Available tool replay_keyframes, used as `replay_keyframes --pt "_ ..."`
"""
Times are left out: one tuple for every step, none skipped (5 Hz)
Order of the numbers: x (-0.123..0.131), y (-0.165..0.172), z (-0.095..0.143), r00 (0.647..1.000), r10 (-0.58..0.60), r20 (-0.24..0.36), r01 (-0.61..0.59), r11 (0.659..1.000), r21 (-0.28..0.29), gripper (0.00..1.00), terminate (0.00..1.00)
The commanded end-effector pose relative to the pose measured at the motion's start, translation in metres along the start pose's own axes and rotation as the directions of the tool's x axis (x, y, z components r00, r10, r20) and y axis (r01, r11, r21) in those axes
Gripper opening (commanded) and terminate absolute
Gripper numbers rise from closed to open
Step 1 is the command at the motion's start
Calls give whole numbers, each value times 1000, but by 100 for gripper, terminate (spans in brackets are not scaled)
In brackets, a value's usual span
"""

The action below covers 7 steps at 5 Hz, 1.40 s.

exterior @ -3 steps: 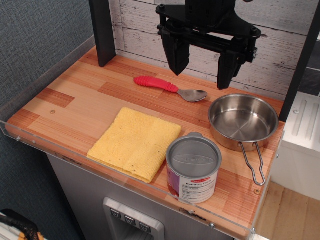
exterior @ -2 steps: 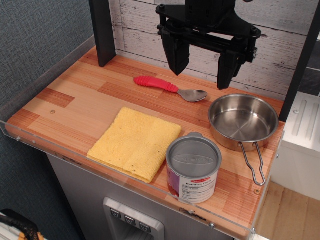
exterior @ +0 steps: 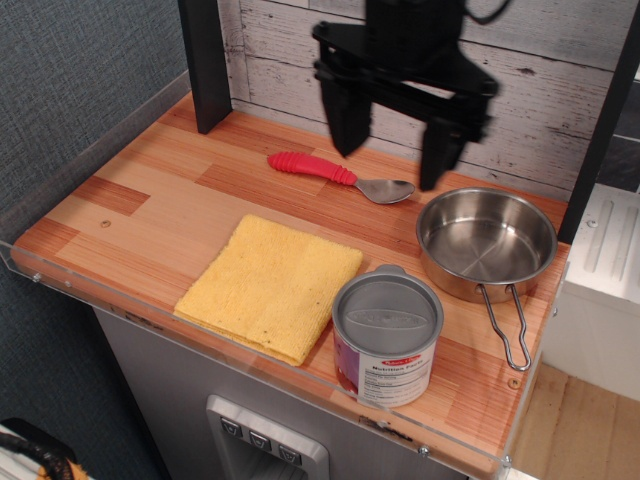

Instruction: Place the red spatula on the yellow cloth

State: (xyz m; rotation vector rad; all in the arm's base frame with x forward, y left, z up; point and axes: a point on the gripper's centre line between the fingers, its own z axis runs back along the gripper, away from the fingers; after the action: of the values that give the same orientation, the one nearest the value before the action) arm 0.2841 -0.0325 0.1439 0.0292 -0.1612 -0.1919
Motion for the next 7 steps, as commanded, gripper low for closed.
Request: replay_keyframes --pt "18 55 -1 904 -422 -65 427 894 138 100 0" --pt "29 82 -16 799 -599 -55 601 792 107 100 0" --pt "42 96 -33 677 -734 -44 736 675 62 100 0" --pt "54 102 -59 580 -814 -9 814 580 15 100 0" --pt "66 96 -76 480 -877 29 877 480 21 100 0" --pt "75 98 -86 456 -890 5 885 454 107 100 0" --pt "83 104 -99 461 -887 -15 884 457 100 100 0"
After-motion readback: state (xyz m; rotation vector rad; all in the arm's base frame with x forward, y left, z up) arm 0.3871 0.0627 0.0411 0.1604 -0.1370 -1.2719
